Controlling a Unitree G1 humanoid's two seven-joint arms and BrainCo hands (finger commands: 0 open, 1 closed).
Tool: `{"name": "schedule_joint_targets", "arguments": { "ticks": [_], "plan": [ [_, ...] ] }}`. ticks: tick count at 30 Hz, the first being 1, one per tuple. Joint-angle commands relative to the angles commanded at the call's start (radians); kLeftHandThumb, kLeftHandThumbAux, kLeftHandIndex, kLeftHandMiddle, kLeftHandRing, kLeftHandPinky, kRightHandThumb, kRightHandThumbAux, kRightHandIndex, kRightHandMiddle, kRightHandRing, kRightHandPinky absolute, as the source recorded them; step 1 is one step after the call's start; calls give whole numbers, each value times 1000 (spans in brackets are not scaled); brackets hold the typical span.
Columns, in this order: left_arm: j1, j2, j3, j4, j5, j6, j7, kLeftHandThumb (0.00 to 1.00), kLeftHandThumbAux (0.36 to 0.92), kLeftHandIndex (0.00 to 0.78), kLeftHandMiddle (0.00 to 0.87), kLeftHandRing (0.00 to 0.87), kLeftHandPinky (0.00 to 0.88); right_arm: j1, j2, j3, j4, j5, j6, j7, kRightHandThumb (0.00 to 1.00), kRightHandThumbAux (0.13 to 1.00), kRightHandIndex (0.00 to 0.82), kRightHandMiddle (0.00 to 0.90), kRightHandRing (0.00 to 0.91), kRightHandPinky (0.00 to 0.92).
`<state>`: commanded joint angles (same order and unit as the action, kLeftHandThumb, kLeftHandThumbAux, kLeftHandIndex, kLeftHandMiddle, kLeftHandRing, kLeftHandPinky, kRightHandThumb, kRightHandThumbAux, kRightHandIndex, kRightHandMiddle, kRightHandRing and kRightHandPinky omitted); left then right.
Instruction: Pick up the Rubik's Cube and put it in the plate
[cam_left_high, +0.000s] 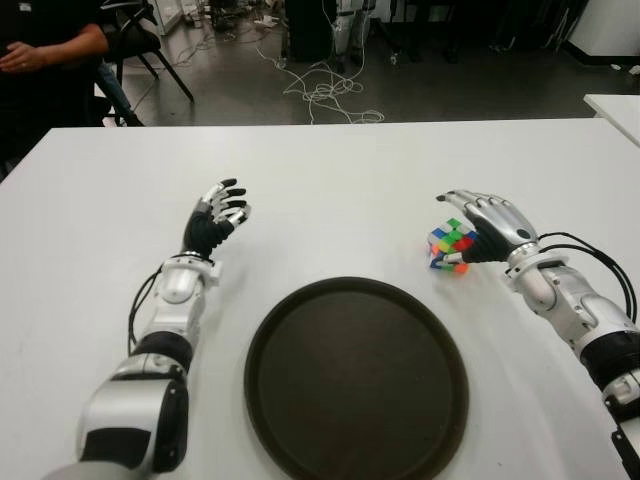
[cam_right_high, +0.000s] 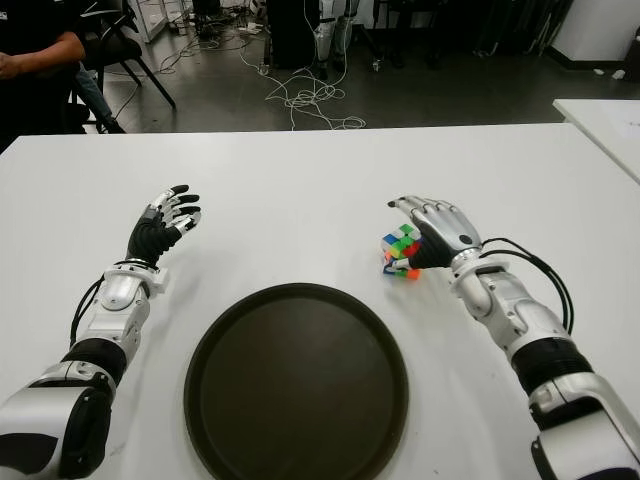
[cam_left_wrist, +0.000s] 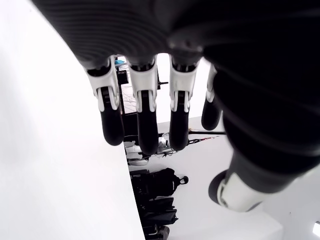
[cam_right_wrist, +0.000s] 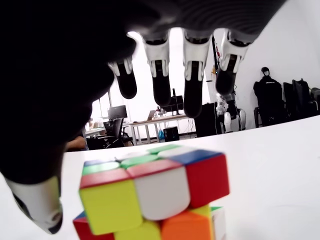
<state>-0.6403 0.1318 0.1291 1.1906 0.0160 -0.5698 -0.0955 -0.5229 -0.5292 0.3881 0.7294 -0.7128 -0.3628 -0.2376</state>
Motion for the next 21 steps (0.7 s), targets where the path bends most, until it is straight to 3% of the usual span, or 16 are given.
{"name": "schedule_joint_targets", "arguments": {
  "ticks": [8,21],
  "plan": [
    [-1,1,2,2,-3,7,-5,175,757,175,246,243,256,0,3,6,-8,-2,7,0,0,711,170,201,197,138],
    [-1,0,5,-3,-7,10,-10,147,761,175,245,241,255,-5,11,12,11,-7,0,-18,0,696,184,219,222,180]
  ]
}}
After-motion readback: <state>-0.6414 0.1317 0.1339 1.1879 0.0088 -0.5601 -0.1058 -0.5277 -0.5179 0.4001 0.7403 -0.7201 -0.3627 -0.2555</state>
